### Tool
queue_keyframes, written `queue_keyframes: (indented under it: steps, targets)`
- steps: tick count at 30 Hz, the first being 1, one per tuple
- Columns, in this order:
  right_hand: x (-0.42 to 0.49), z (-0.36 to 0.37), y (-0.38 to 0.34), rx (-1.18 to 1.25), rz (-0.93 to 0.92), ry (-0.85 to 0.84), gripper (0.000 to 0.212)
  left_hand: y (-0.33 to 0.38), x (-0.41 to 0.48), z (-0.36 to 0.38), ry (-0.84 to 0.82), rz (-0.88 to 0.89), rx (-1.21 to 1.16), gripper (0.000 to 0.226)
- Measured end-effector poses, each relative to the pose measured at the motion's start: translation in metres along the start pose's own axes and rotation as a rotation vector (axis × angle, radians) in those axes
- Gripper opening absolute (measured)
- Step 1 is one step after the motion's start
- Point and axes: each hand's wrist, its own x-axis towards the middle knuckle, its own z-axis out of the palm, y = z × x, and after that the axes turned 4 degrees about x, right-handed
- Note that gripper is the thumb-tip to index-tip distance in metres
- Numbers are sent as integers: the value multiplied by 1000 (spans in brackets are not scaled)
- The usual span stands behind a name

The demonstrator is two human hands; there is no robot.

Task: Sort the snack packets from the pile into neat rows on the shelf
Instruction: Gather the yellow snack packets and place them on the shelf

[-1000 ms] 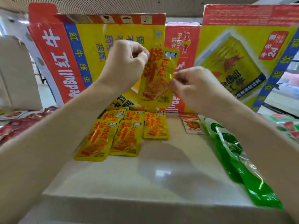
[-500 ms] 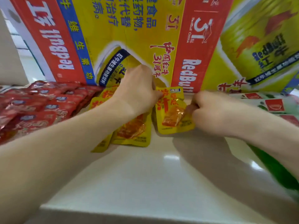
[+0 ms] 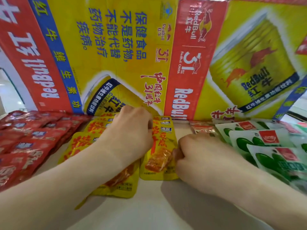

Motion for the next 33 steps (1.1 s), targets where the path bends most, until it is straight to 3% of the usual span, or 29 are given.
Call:
queue_keyframes:
  steps: [8, 16, 20, 24, 33]
  targets:
    - [1, -5, 2, 15, -10, 76, 16, 1, -1, -2, 3, 50, 15, 14]
    - [1, 0, 3, -32, 1, -22, 18, 4, -5, -4, -64, 31, -37, 17]
    - [1, 2, 4, -28, -6, -26, 18, 8, -7, -8, -90, -9, -81, 32]
    - [2, 8, 4, -84, -31, 18, 26, 8, -8, -7, -116, 4, -90, 37]
    - [-1, 14, 5, -227, -130, 65, 16, 5, -2, 0, -133, 58, -70, 39]
